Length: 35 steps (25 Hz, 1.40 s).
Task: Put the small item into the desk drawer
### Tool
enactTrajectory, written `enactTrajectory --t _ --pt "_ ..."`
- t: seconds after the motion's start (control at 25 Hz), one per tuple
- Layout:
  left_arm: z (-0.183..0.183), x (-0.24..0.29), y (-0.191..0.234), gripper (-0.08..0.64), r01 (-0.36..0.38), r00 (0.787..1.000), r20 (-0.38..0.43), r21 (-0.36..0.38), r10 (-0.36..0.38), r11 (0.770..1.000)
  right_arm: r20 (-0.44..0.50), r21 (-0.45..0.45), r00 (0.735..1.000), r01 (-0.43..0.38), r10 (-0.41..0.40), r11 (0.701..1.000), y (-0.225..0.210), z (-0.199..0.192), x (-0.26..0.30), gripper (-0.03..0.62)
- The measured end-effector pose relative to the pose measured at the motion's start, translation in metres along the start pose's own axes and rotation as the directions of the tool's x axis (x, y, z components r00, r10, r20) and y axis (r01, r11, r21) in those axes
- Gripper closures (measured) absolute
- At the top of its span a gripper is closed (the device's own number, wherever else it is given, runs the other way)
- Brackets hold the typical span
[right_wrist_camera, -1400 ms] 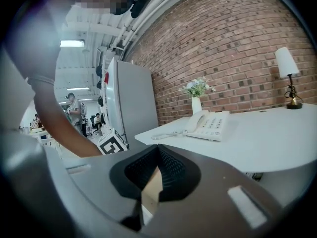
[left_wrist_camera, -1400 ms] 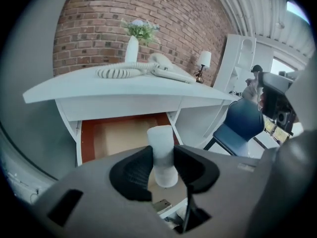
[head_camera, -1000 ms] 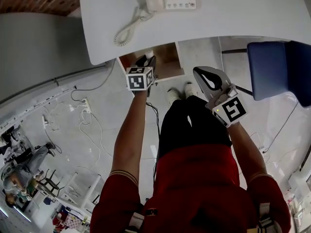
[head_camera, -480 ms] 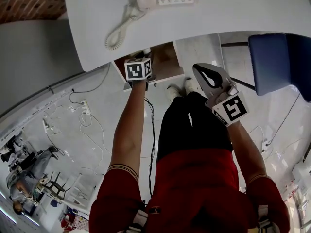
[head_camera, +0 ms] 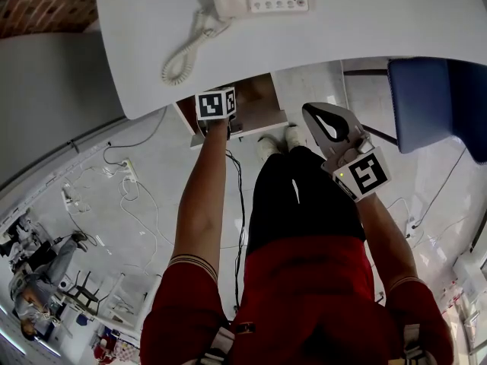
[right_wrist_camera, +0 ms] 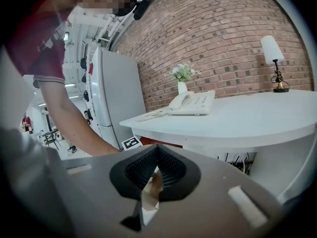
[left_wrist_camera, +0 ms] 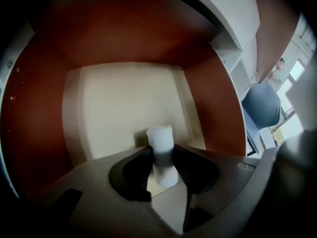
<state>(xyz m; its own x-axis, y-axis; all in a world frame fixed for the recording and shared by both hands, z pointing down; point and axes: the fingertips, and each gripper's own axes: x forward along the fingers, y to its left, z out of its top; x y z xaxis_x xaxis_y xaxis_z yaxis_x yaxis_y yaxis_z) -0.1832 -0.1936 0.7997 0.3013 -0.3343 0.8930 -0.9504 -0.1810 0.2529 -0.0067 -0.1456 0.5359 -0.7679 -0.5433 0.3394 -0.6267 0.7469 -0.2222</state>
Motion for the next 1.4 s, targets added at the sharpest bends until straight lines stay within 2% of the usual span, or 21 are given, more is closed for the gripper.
enactTrajectory --t 0.44,0.72,1.12,1.4 --pt "-0.005 0.009 0.005 0.391 -0.009 1.000 -0.025 0.001 0.009 1.000 0.003 0.011 1.000 0.006 -0.006 1.000 -0.008 0.002 0.005 0.581" --pt "0.004 0.000 0.003 0.370 -0.007 1.000 0.000 0.022 0.007 1.000 -0.005 0.007 1.000 -0.006 0.006 1.000 -0.011 0.000 0.008 0.581" --pt "0.023 -0.058 -0.025 0.377 0.026 0.992 0.119 0.078 -0.035 0.997 0.015 -0.004 0.999 -0.037 0.037 0.999 0.006 0.022 0.009 0.581" --pt "0.035 -0.125 -0.062 0.425 0.047 0.964 0.252 0.158 -0.086 0.986 0.043 -0.007 0.998 -0.055 0.055 0.998 0.021 0.043 0.004 0.581"
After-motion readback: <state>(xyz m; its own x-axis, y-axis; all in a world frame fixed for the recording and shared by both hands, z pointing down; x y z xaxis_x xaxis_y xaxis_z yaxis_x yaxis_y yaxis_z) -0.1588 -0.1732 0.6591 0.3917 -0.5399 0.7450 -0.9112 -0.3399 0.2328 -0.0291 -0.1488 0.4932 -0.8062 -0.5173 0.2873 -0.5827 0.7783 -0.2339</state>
